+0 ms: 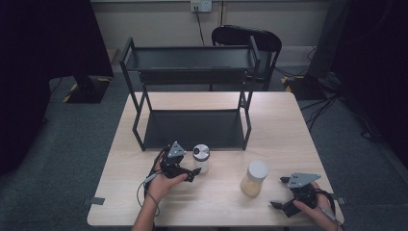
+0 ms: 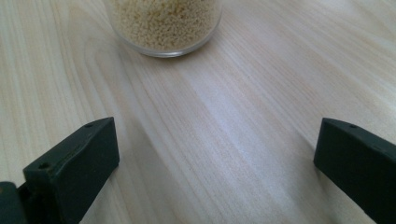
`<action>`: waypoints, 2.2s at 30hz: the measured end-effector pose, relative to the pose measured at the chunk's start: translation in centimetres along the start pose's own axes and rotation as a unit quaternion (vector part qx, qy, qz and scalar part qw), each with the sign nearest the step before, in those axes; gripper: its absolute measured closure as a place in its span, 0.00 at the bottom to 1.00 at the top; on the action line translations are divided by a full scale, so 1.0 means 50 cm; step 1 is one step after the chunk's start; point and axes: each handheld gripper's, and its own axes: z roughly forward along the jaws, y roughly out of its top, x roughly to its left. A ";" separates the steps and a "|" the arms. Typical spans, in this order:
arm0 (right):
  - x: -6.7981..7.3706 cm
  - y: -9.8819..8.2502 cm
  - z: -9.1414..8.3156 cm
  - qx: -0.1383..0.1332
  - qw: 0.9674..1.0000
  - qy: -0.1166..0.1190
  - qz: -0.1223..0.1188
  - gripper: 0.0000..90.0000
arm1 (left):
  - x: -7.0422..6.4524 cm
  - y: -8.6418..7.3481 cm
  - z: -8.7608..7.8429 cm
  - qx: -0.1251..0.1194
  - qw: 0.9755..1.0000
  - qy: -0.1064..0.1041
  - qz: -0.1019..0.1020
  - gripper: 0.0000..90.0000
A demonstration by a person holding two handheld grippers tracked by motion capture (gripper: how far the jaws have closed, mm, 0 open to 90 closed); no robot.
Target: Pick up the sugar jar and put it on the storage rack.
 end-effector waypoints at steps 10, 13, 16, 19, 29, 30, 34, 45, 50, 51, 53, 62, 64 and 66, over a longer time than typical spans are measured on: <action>0.000 0.000 0.000 0.000 1.000 0.000 0.000 0.00 | -0.003 0.012 0.031 -0.009 1.000 -0.007 0.002 0.05; 0.000 0.000 0.000 0.000 1.000 0.000 0.000 0.00 | -0.002 0.011 0.040 -0.010 1.000 -0.012 0.002 0.08; 0.000 0.000 0.000 0.000 1.000 0.000 0.000 0.00 | 0.000 0.006 0.050 -0.014 1.000 -0.018 0.005 0.14; 0.000 0.000 0.000 0.000 1.000 0.000 0.000 0.00 | 0.003 0.003 0.056 -0.017 0.999 -0.027 0.005 0.21; 0.000 0.000 0.000 0.000 1.000 0.000 0.000 0.00 | 0.002 -0.003 0.069 -0.028 0.999 -0.034 0.022 0.30; 0.000 0.000 0.000 0.000 1.000 0.000 0.000 0.00 | 0.002 -0.002 0.069 -0.028 0.999 -0.034 0.023 0.30; 0.000 0.000 0.000 0.000 1.000 0.000 0.000 0.00 | -0.002 0.002 0.067 -0.025 0.999 -0.030 0.035 0.32; 0.000 0.000 0.000 0.000 1.000 0.000 0.000 0.00 | -0.003 0.020 0.062 -0.015 0.999 -0.023 0.027 0.33; 0.000 0.000 0.000 0.000 1.000 0.000 0.000 0.00 | 0.003 0.030 0.054 -0.016 0.999 -0.020 0.020 0.33; 0.000 0.000 0.000 0.000 1.000 0.000 0.000 0.00 | 0.005 0.032 0.052 -0.017 0.999 -0.021 0.018 0.33; 0.000 0.000 0.000 0.000 1.000 0.000 0.000 0.00 | 0.011 0.036 0.048 -0.020 0.999 -0.023 0.013 0.33; 0.000 0.000 0.000 0.000 1.000 0.000 0.000 0.00 | 0.027 0.061 0.032 -0.025 0.999 -0.023 0.002 0.33; 0.000 0.000 0.000 0.000 1.000 0.000 0.000 0.00 | 0.032 0.070 0.026 -0.026 0.999 -0.020 0.000 0.33; 0.000 0.000 0.000 0.000 1.000 0.000 0.000 0.00 | 0.032 0.073 0.024 -0.027 0.999 -0.018 0.001 0.33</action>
